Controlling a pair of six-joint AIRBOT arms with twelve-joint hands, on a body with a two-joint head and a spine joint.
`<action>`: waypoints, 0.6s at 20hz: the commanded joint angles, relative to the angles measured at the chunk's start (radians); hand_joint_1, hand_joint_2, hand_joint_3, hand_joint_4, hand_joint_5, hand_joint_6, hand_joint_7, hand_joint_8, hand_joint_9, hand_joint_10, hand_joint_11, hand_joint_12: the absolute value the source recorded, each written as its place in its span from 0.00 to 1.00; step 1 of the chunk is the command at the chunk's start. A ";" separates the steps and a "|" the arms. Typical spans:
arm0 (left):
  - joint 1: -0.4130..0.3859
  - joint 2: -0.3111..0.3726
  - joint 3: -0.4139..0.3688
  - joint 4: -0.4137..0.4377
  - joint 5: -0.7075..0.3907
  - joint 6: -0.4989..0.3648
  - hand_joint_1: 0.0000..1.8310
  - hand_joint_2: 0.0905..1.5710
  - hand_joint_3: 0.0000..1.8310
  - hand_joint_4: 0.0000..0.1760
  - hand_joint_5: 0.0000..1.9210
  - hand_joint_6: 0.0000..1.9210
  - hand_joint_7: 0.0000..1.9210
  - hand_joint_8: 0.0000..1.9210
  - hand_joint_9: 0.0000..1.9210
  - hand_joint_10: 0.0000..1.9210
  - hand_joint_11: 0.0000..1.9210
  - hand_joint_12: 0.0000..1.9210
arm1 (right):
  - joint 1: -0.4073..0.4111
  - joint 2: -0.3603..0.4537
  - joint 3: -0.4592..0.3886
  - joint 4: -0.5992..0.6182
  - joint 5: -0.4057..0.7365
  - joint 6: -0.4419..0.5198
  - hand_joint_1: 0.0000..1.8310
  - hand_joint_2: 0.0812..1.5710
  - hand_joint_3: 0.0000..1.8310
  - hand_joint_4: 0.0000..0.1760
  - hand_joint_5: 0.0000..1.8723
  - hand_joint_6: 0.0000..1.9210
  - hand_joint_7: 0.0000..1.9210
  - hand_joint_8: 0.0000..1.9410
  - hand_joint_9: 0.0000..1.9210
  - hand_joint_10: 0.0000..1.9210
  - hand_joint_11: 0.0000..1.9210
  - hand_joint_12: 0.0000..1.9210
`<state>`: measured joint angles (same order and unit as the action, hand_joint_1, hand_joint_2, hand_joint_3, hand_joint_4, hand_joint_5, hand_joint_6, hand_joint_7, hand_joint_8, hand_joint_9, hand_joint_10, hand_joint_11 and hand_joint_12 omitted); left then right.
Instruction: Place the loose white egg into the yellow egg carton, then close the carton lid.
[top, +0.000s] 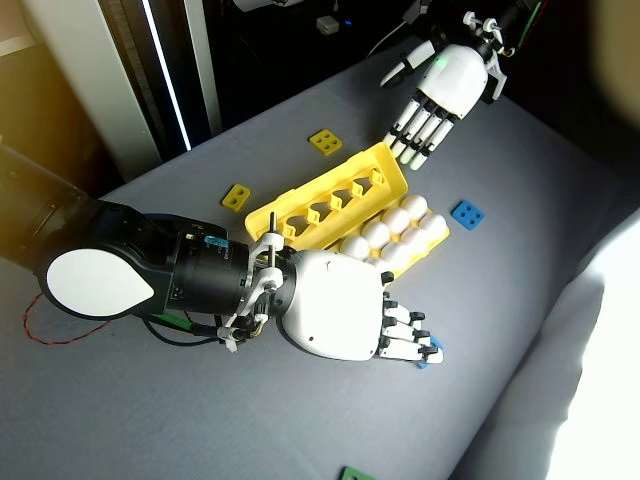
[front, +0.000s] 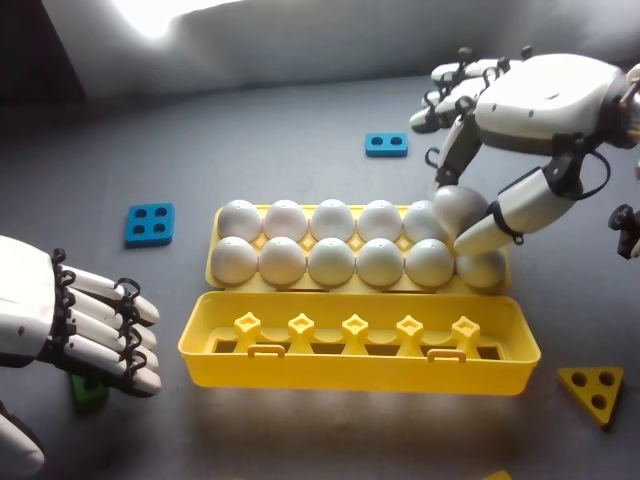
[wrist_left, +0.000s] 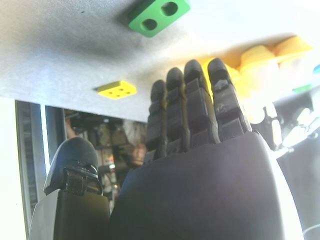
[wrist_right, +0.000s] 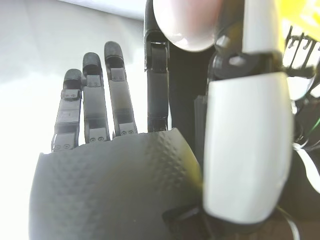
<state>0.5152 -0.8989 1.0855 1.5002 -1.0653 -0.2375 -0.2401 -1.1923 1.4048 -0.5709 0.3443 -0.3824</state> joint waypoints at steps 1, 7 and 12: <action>-0.004 0.015 0.003 -0.058 -0.048 -0.006 0.00 0.78 0.00 0.00 0.12 0.00 0.14 0.00 0.11 0.00 0.01 0.12 | 0.005 0.012 0.000 0.029 0.090 0.004 0.33 0.48 0.00 1.00 0.42 0.00 0.12 0.00 0.08 0.00 0.00 0.00; -0.005 0.016 0.002 -0.057 -0.048 -0.006 0.00 0.77 0.00 0.00 0.12 0.00 0.13 0.00 0.11 0.00 0.00 0.13 | 0.003 0.011 0.000 0.029 0.090 0.002 0.23 0.46 0.00 0.80 0.12 0.00 0.04 0.00 0.00 0.00 0.00 0.00; -0.006 0.016 0.002 -0.057 -0.046 -0.006 0.00 0.78 0.00 0.00 0.12 0.00 0.14 0.00 0.12 0.00 0.00 0.16 | 0.017 0.035 -0.012 0.015 0.093 0.002 0.25 0.45 0.00 0.00 0.04 0.00 0.02 0.00 0.00 0.00 0.00 0.00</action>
<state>0.5148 -0.8989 1.0851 1.5002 -1.0649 -0.2379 -0.2390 -1.1763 1.3891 -0.5789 0.3416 -0.3828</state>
